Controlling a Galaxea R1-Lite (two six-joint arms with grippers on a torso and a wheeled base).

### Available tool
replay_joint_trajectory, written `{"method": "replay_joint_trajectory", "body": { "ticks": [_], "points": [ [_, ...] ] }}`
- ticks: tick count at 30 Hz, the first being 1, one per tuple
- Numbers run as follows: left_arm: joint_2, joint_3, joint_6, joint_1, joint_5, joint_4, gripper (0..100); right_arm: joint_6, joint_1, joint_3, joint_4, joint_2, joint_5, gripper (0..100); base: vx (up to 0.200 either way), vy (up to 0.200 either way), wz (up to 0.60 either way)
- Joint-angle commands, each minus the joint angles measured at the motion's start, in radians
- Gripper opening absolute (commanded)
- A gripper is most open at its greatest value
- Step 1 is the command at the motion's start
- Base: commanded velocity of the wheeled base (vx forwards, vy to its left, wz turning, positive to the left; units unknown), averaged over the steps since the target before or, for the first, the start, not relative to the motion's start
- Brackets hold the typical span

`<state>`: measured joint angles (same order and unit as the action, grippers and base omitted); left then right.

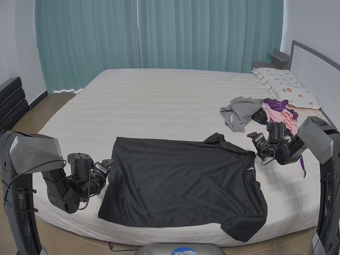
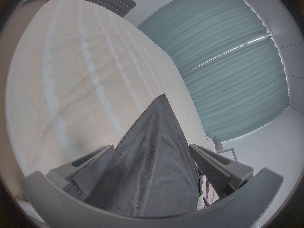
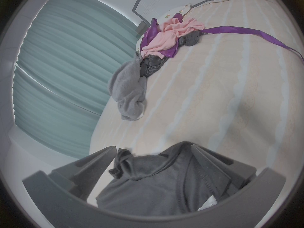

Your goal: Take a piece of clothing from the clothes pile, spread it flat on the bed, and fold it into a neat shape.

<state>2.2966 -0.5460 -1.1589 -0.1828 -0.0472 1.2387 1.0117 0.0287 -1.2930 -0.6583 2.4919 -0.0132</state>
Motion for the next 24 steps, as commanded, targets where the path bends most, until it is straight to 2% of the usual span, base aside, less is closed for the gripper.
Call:
{"method": "replay_joint_trajectory", "body": {
  "ticks": [1,2,3,4,7,10,15,18,24],
  "points": [
    [0.001,0.004,-0.002,-0.003,-0.002,0.001,100,0.03,0.037,0.017,0.002,-0.064,-0.007,100,0.0,0.0,0.0],
    [0.001,0.004,-0.002,-0.003,-0.002,0.001,100,0.03,0.037,0.017,0.002,-0.064,-0.007,100,0.0,0.0,0.0],
    [-0.002,0.012,-0.002,-0.006,-0.002,0.002,100,0.031,0.086,0.009,0.006,-0.05,-0.01,100,0.0,0.0,0.0],
    [-0.002,0.012,-0.002,-0.006,-0.002,0.002,100,0.031,0.086,0.009,0.006,-0.05,-0.01,100,0.0,0.0,0.0],
    [-0.006,0.02,-0.004,-0.006,-0.002,0.002,100,0.002,0.142,-0.019,0.074,-0.036,-0.01,100,0.0,0.0,0.0],
    [-0.006,0.026,-0.004,-0.007,-0.003,0.002,100,-0.028,0.163,-0.035,0.131,-0.038,-0.01,100,0.0,0.0,0.0],
    [-0.006,0.029,-0.004,-0.009,-0.008,0.002,100,-0.073,0.194,-0.06,0.14,-0.004,-0.014,100,0.0,0.0,0.0],
    [-0.003,0.027,-0.002,-0.014,-0.014,0.002,100,-0.154,0.214,-0.118,0.149,0.059,-0.013,100,0.0,0.0,0.0],
    [-0.003,0.031,-0.004,-0.015,-0.016,0.002,100,-0.168,0.254,-0.25,0.23,0.133,-0.01,100,0.0,0.0,0.0]
  ]
}}
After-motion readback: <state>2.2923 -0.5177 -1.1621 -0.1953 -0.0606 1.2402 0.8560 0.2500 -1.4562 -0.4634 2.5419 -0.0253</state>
